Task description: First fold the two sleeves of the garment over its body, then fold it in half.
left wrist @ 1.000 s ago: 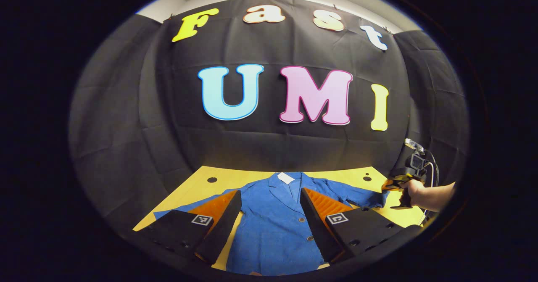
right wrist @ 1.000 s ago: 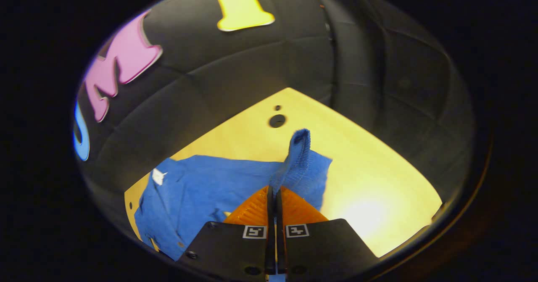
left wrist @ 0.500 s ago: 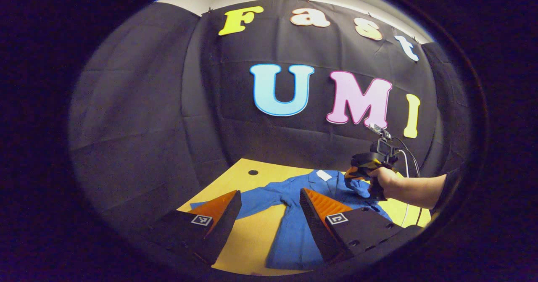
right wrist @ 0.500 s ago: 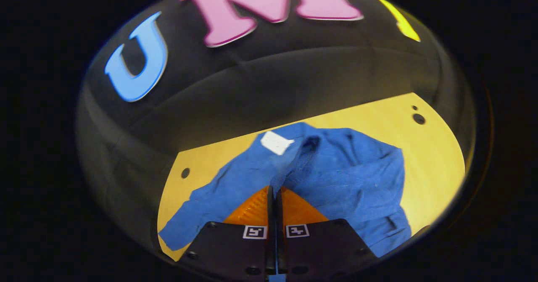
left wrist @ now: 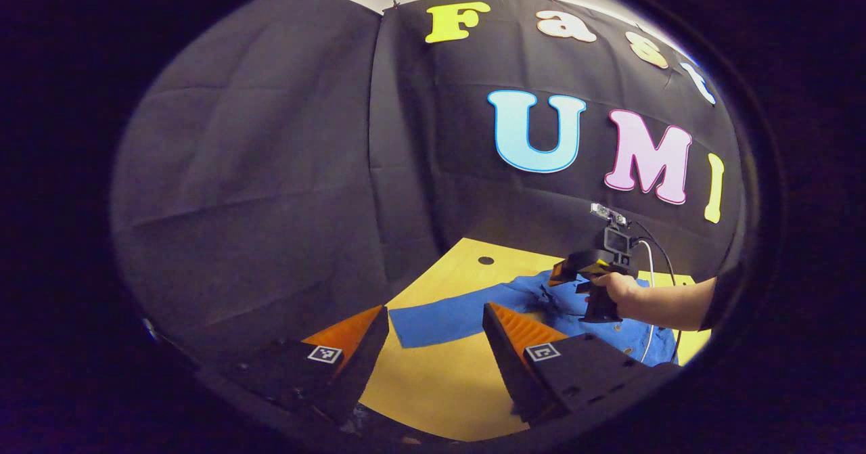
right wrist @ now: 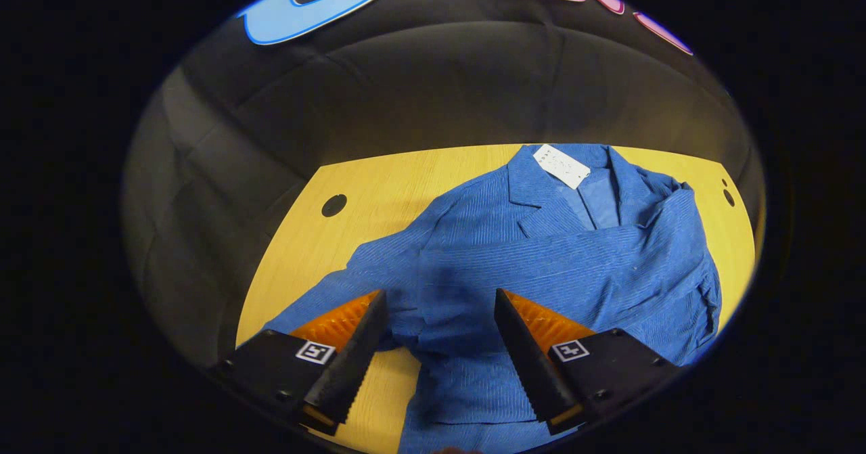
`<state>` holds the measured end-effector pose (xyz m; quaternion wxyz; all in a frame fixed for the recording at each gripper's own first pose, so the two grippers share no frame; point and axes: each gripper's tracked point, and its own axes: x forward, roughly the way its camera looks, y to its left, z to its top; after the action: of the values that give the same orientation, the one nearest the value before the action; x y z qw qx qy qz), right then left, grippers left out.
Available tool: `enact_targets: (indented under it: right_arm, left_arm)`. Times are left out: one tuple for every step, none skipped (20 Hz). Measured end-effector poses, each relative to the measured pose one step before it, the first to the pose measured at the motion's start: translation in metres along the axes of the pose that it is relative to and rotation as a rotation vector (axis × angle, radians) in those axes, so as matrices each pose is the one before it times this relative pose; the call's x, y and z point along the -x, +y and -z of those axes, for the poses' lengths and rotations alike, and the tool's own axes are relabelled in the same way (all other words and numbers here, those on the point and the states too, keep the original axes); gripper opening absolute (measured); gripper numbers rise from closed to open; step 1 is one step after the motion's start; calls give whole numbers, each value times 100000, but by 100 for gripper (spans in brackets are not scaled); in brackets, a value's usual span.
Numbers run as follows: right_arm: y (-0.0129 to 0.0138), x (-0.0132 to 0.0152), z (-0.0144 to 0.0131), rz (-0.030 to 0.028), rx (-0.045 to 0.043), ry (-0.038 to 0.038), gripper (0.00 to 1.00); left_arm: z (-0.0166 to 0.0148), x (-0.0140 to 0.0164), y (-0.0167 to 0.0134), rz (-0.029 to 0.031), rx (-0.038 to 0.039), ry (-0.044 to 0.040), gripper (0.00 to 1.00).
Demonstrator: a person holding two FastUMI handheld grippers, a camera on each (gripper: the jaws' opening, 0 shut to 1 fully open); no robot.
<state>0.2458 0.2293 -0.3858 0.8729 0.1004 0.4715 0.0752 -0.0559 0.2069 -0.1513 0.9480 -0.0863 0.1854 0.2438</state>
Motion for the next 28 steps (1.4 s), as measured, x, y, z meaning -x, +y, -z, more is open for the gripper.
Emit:
enact_targets:
  right_arm:
    - [-160, 488, 40, 165, 1429, -1798, 99]
    - [-452, 747, -262, 607, 1726, -2090, 99]
    - [-468, 947, -405, 229, 2002, -3351, 99]
    - [-808, 1121, -753, 936, 3305, -5038, 99]
    - [-870, 1197, -741, 485, 3942, -4736, 99]
    - [-959, 1368, -619, 598, 4932, -5285, 99]
    - [-1056, 1726, -651, 1302, 5705, -5517, 99]
    - [-897, 1679, -663, 723, 5846, -5778, 99]
    - [-873, 1813, -510, 705, 5528, -5485, 99]
    - [-956, 1805, -287, 548, 4026, -4049, 98]
    - [-494, 1877, -194, -27, 2200, -3441, 98]
    - [-582, 1636, -119, 124, -73, -2763, 99]
    - [-673, 1242, 127, -107, -785, -1554, 99]
    - [-1092, 1384, 251, 1089, -1761, -16, 98]
    - [-1006, 1173, 182, 907, -2994, -7, 98]
    - [-1033, 1093, 186, 1029, -3613, 377, 98]
    - [-1179, 724, 177, 1240, -3605, 364, 98]
    - [-1262, 637, 263, 1441, -2577, 589, 99]
    - [-1432, 754, 274, 1797, -1514, 647, 98]
    - [-1657, 406, 334, 2258, -429, 893, 98]
    - [-2030, 573, 218, 3301, 670, -319, 98]
    - [-2251, 8, -31, 4373, 785, -1289, 99]
    - [-2035, 27, 586, 3406, -210, 1272, 99]
    - [-1199, -54, 645, 1747, -1620, 1829, 98]
    - [-1093, -10, 292, 1920, -2179, 1160, 98]
    - [-1109, -11, 116, 1747, -2079, 755, 98]
    - [-1120, -18, 17, 1338, -1435, 135, 98]
    - [-924, 9, -36, 2084, -448, -340, 98]
  left_arm:
    - [548, -820, 1001, -1532, 138, 1523, 81]
    - [103, -1330, 599, -31, 822, 170, 81]
    - [454, -1738, 517, -452, 1358, 1837, 81]
    - [734, -1989, 447, -1108, 1326, 3940, 81]
    - [1217, -1694, 285, -332, 864, 7608, 81]
    - [582, -1737, 73, 107, 361, 4597, 82]
    - [714, -2631, 108, -82, -480, 4548, 84]
    - [437, -2642, -168, -47, 15, 3365, 83]
    - [537, -2218, -245, 254, 517, 4615, 83]
    - [552, -1965, -340, 1172, 819, 4411, 84]
    - [659, -2058, -510, 3301, -496, 5021, 84]
    - [103, -1791, 79, -179, -1063, 2788, 83]
    - [-117, -1649, 284, -2815, 636, 2190, 84]
    - [155, -1097, 31, -2331, 2263, 2330, 83]
    - [2, -1023, -30, -1761, 2376, 2408, 84]
    - [210, -733, 303, -2132, 1944, 2089, 83]
    - [115, -665, 339, -2348, 1407, 1632, 84]
    - [411, -442, 370, -2347, 1399, 2003, 83]
    - [-599, -107, 82, -2191, -72, -2595, 83]
    - [65, -246, -95, -725, 1225, 128, 83]
    - [-256, 179, -269, -1040, 1393, -1116, 83]
    - [10, -85, -199, -250, 525, 355, 83]
    - [20, 243, -281, 633, -1312, -491, 83]
    - [84, -112, -658, 1452, -2175, 121, 79]
    - [61, -99, -615, 817, -2331, 672, 70]
    - [-11, -144, -558, 1877, -2153, -224, 57]
    - [-222, 27, -465, 1153, 262, -210, 48]
    - [-8, -97, -515, 878, 1282, -32, 37]
